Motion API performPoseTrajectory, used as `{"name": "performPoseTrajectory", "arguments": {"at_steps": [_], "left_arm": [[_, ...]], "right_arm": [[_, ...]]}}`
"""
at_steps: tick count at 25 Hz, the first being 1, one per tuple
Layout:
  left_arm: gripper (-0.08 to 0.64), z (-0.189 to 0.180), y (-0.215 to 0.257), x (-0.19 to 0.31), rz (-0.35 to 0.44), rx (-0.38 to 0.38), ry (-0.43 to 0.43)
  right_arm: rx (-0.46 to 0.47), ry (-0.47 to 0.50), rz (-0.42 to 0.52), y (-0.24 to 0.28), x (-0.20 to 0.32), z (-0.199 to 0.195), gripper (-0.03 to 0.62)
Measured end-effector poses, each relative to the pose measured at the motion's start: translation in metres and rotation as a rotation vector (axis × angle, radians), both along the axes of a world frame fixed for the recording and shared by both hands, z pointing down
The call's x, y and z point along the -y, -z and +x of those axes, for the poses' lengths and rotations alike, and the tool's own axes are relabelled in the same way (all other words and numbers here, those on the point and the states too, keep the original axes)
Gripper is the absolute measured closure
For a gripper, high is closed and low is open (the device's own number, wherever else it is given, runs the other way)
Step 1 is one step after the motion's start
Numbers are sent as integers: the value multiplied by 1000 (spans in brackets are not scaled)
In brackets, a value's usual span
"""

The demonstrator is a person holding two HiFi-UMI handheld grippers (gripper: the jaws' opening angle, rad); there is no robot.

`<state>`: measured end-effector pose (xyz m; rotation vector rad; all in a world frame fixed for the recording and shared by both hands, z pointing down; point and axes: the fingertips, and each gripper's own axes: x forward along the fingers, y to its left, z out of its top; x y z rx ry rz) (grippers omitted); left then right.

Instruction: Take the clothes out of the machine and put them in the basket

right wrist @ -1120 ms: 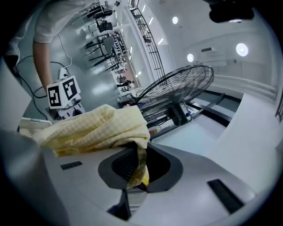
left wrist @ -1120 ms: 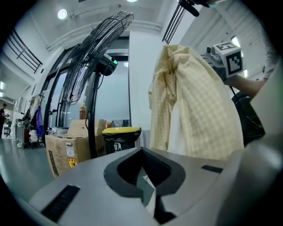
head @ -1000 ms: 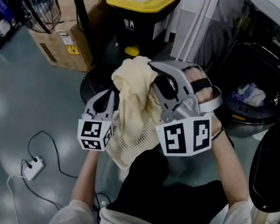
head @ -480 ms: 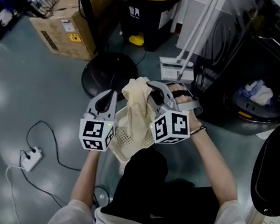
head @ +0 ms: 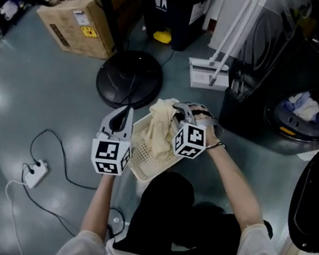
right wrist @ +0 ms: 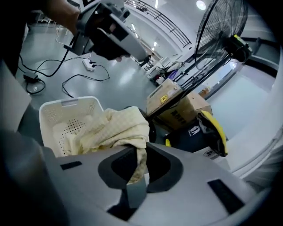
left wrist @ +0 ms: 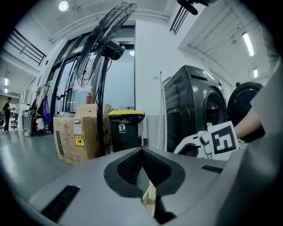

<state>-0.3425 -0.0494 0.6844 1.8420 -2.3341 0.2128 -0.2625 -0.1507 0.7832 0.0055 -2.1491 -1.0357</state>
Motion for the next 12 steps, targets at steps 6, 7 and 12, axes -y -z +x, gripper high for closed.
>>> {"name": "performPoseTrajectory", "arguments": {"at_steps": [6, 7, 12], "left_arm": [[541, -1, -11, -10, -19, -2, 10], [541, -1, -12, -10, -22, -2, 11], [541, 2, -19, -13, -54, 1, 3]], "right_arm": [[-132, -25, -10, -67, 6, 3, 540], [-149, -34, -11, -77, 9, 3, 540], [-281, -37, -50, -129, -3, 9, 540]]}}
